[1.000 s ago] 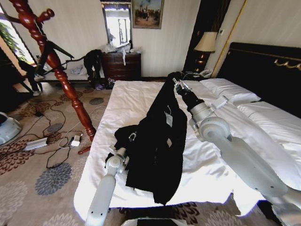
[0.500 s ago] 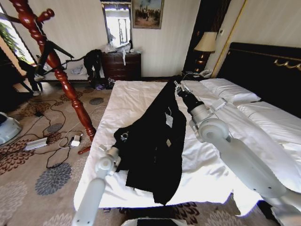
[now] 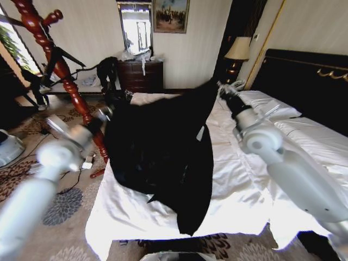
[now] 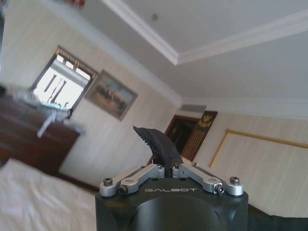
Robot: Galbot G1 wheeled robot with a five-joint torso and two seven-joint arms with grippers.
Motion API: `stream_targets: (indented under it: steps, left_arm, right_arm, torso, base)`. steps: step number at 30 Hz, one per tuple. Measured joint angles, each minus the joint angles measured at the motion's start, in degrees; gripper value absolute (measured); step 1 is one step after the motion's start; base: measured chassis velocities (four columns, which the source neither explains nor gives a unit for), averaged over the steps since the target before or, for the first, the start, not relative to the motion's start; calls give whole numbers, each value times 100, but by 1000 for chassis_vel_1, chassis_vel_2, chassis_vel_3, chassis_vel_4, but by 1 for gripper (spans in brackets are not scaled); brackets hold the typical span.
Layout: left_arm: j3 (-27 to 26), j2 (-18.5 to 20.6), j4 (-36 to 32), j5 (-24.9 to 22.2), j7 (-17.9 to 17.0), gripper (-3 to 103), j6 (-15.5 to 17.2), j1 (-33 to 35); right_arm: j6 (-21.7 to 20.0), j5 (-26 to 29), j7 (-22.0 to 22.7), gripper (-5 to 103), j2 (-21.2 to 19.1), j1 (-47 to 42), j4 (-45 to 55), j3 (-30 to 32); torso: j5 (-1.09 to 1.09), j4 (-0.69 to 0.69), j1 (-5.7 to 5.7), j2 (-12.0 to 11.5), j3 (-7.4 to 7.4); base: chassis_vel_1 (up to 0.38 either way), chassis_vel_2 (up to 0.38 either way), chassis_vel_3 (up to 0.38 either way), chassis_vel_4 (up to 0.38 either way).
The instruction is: Pick up the clothes from the bed and hang them on the clothes hanger.
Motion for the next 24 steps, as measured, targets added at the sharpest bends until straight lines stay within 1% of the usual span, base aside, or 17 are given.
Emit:
stream_targets:
  steps: [1,2,3,4,5,6,7,8,10,12,13,15,18,19,20,21,24]
  left_arm:
    - [-137,233,-28,-122,-36,2,2,-60]
    - [-231,499,-37,-220,-67,2,2,-183]
    - [-249,627,-27,-253,-75,2,2,-292]
    - [-249,627,-27,-253,-75,2,2,-292]
    - [-242,845,39,-306,-73,2,7,-540]
    - [-191,1054,123,-401,-64,2,20,-880]
    - [-153,1185,192,-482,-61,2,33,-1136]
    - [-153,1185,192,-482,-61,2,33,-1136]
    - [-115,1413,316,-638,-35,2,52,-1517]
    - [-187,1801,477,-885,41,2,110,-1847]
    - [-187,1801,477,-885,41,2,110,-1847]
    - [-335,2063,516,-922,166,2,150,-1873]
    - [-432,2186,484,-964,193,2,160,-1830]
    - [-511,2291,381,-984,191,2,166,-1714]
    - [-537,2326,311,-981,185,2,166,-1643]
    - [-537,2326,311,-981,185,2,166,-1643]
    - [-570,2374,47,-960,47,2,170,-1471]
  right_arm:
    - [8,67,-2,1,67,289,-53,-101]
    - [33,172,-2,1,150,649,-107,-200]
    - [46,235,2,1,176,821,-120,-223]
    - [46,235,2,1,176,821,-120,-223]
    - [70,352,16,1,197,1120,-126,-243]
    - [85,469,41,1,192,1396,-126,-248]
    - [92,550,57,1,169,1603,-125,-256]
    - [92,550,57,1,169,1603,-125,-256]
    - [99,693,73,1,93,1975,-107,-264]
    - [99,938,87,1,-98,2451,28,-199]
    - [99,938,87,1,-98,2451,28,-199]
    - [74,1065,32,1,-321,2610,179,-55]
    - [58,1151,10,1,-497,2591,325,54]
    - [46,1233,11,1,-699,2372,566,219]
    - [35,1245,17,1,-800,2206,685,296]
    - [35,1245,17,1,-800,2206,685,296]
    - [12,1231,27,1,-1136,1578,1197,594]
  torso:
    - [-2,2,0,0,0]
    - [2,13,0,0,1]
    - [0,14,0,0,1]
    - [0,14,0,0,1]
    - [-3,14,0,0,0]
    - [-5,6,0,0,0]
    - [-2,4,0,0,0]
    - [-2,4,0,0,0]
    - [5,1,0,0,0]
    - [1,4,0,0,0]
    - [1,4,0,0,0]
    - [-4,11,-1,0,-1]
    - [0,9,-2,1,-2]
    - [4,2,-3,1,-3]
    - [5,1,-3,1,-2]
    - [5,1,-3,1,-2]
    - [3,4,0,-1,1]
  base:
    - [0,0,0,0]
    - [0,0,0,0]
    - [0,0,0,0]
    - [0,0,0,0]
    - [0,0,0,0]
    - [0,0,0,0]
    - [0,0,0,0]
    - [0,0,0,0]
    - [0,0,0,0]
    - [0,0,0,0]
    - [0,0,0,0]
    - [0,0,0,0]
    - [0,0,0,0]
    - [0,0,0,0]
    - [0,0,0,0]
    - [0,0,0,0]
    - [0,0,0,0]
